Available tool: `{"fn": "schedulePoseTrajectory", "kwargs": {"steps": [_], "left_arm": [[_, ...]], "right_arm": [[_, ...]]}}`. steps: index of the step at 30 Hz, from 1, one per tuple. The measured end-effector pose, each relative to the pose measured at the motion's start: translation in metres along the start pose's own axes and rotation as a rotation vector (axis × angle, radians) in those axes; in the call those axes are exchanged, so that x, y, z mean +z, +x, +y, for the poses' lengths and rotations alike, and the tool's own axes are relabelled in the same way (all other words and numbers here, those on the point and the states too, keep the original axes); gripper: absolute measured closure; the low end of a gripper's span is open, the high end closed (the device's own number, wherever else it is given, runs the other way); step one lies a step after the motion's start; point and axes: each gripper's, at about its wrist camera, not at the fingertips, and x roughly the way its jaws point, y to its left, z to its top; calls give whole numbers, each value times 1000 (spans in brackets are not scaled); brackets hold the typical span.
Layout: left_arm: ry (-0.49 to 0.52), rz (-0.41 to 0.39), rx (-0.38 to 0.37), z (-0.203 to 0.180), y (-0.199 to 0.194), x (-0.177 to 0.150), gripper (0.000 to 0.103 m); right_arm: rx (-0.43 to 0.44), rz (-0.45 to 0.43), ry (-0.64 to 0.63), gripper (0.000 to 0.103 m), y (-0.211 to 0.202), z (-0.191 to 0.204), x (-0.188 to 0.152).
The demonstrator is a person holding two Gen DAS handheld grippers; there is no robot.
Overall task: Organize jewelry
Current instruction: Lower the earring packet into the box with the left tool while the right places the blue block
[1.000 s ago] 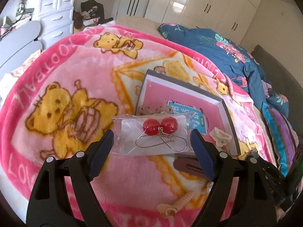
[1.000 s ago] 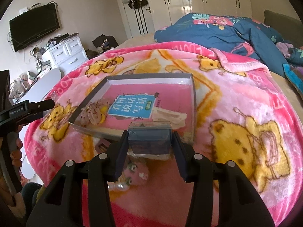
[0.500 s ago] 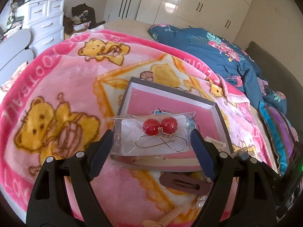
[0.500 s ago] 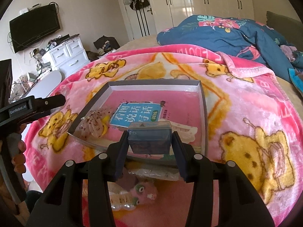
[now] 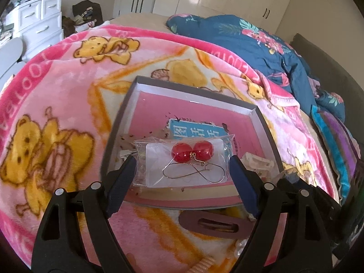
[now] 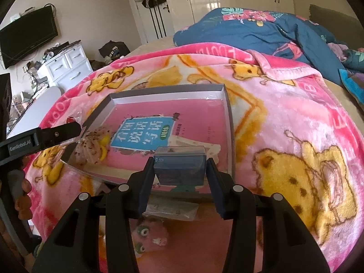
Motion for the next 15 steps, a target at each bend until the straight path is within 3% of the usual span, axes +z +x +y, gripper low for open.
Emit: {"fn": "schedulePoseTrajectory", "kwargs": {"steps": [8, 13, 15], "left_arm": [[24, 31, -4, -7, 12, -10, 25], [29, 21, -1, -8, 9, -9, 25], [26, 16, 1, -8, 6, -9, 25]], "right_arm": [[-20, 27, 23, 58, 15, -9, -2], [-9, 24, 43, 42, 12, -13, -5], [-10, 11, 45, 40, 6, -14, -5]]}}
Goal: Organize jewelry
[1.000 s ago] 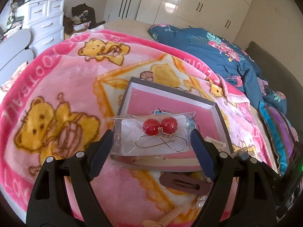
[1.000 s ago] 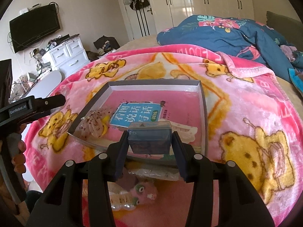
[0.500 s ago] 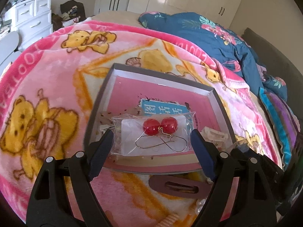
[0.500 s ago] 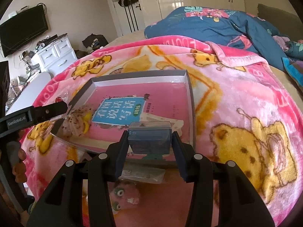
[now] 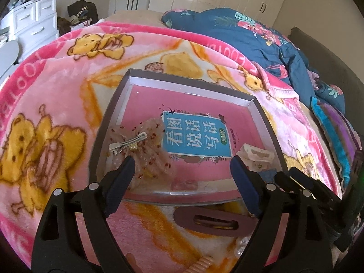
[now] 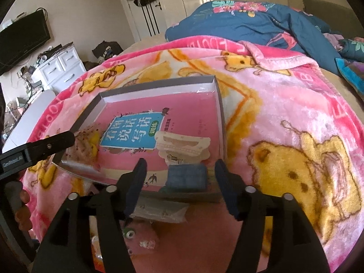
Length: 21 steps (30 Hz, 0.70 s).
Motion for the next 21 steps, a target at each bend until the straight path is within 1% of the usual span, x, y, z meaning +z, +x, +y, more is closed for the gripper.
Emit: {"fn": "schedulePoseTrajectory", "kwargs": {"steps": [2, 6, 9, 13, 21], "left_arm": [[-4, -2, -3, 1, -2, 0, 25], [-19, -2, -7, 3, -7, -3, 25], [-27, -5, -6, 5, -13, -5, 25], [-36, -13, -7, 6, -23, -7, 25], [-43, -42, -15, 8, -45, -11, 24]], "right_arm": [[6, -11, 6, 39, -9, -1, -1], [15, -21, 20, 33, -23, -5, -5], [19, -32, 29, 32, -36, -7, -7], [25, -49, 33, 26, -50, -8, -10], [39, -72, 35, 22, -68, -5, -10]]}}
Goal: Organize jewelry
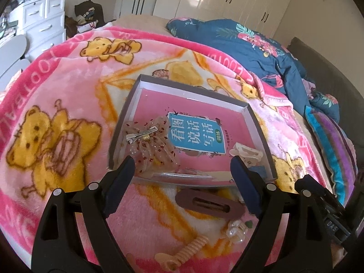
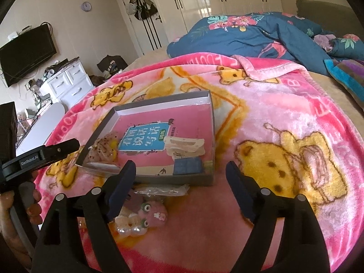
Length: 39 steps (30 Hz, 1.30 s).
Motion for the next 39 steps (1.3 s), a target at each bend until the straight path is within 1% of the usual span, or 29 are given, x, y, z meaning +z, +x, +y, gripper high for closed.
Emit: {"fn": "schedulePoseTrajectory", "kwargs": {"steps": [11, 14, 25, 27, 33, 35, 39], "left_arm": [[-17, -38, -1, 4, -27, -4, 22], [-24, -45, -10, 6, -36, -6, 21], [-28, -78, -4, 12, -62, -15, 21], [-27, -82, 1, 13, -66, -17, 18], [-26, -82, 2, 15, -72, -24, 18], [-22, -80, 4, 15, -74, -27, 15], [-18, -73, 10, 16, -75, -32, 15]], "right_arm": [[20, -22, -20, 21, -19, 10, 1], [24, -30, -27, 20, -24, 13, 1], [39, -57, -54, 18, -45, 25, 0], [42, -59, -60, 18, -47, 27, 0], [56, -58, -86, 18, -54, 34, -2], [60, -52, -96, 18, -55, 37, -5], [66, -43, -110, 18, -56, 40, -9]]}}
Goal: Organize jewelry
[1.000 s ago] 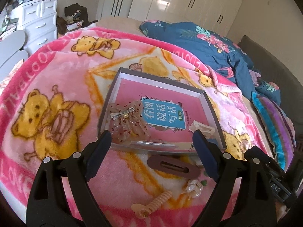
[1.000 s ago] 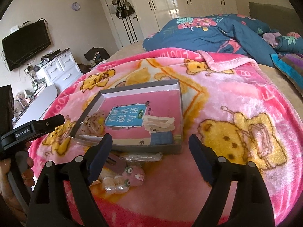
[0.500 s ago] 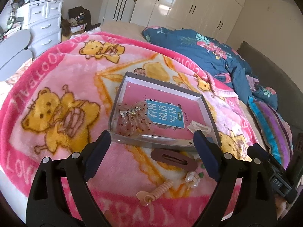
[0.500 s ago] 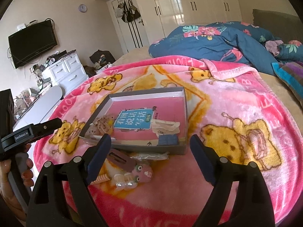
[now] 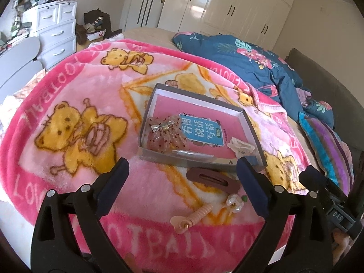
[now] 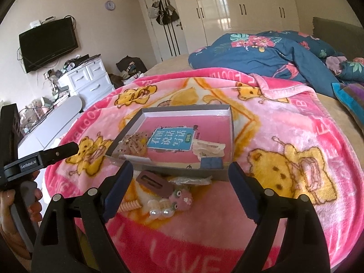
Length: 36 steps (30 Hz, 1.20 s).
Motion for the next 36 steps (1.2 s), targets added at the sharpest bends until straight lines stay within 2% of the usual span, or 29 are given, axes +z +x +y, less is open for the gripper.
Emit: {"fn": "schedulePoseTrajectory", "kwargs": {"steps": [7, 36], "left_arm": [[16, 5, 7, 0, -4, -7, 11], [138, 57, 42, -20, -9, -45, 11]], "right_arm": [[10, 15, -28, 18, -3, 7, -6], [36, 58, -113, 14, -15, 16, -36]]}}
